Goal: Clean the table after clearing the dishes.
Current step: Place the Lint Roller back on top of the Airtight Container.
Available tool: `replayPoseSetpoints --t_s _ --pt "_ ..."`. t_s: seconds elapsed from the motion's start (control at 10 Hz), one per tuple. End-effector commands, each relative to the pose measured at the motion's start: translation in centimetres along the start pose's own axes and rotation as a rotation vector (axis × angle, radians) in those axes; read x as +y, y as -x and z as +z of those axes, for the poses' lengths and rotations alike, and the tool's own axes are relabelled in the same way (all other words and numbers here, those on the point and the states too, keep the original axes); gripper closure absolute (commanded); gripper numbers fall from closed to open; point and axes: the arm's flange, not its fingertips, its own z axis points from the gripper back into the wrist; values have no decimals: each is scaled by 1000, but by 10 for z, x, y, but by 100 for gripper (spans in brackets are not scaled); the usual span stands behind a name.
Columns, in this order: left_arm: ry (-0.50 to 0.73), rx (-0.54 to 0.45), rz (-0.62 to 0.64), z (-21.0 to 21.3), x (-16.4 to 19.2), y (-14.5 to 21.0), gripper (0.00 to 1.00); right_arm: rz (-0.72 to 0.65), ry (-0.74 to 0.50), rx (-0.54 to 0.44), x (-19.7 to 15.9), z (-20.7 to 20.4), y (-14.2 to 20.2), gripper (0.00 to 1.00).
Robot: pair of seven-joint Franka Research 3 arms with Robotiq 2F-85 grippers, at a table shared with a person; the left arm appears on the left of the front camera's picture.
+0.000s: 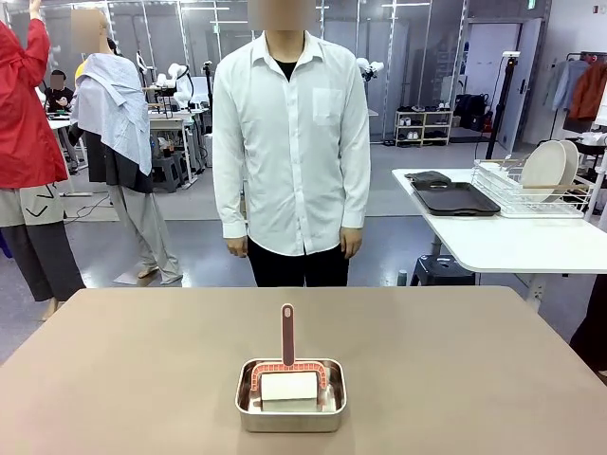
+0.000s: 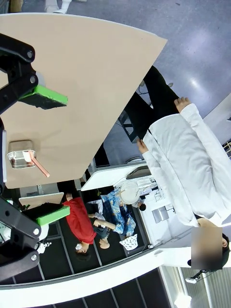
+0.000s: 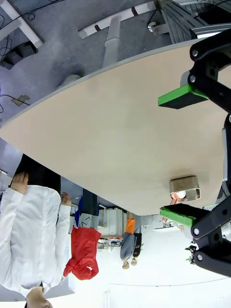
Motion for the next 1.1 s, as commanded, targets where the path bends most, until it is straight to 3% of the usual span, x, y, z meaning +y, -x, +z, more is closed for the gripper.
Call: replayPoseSetpoints --t_s 0.0,1.0 --pt "10 3 -3 4 -3 -3 0 6 -4 8 -1 3 4 0" --pt "10 3 -3 4 -3 -3 0 6 -4 8 -1 3 4 0"
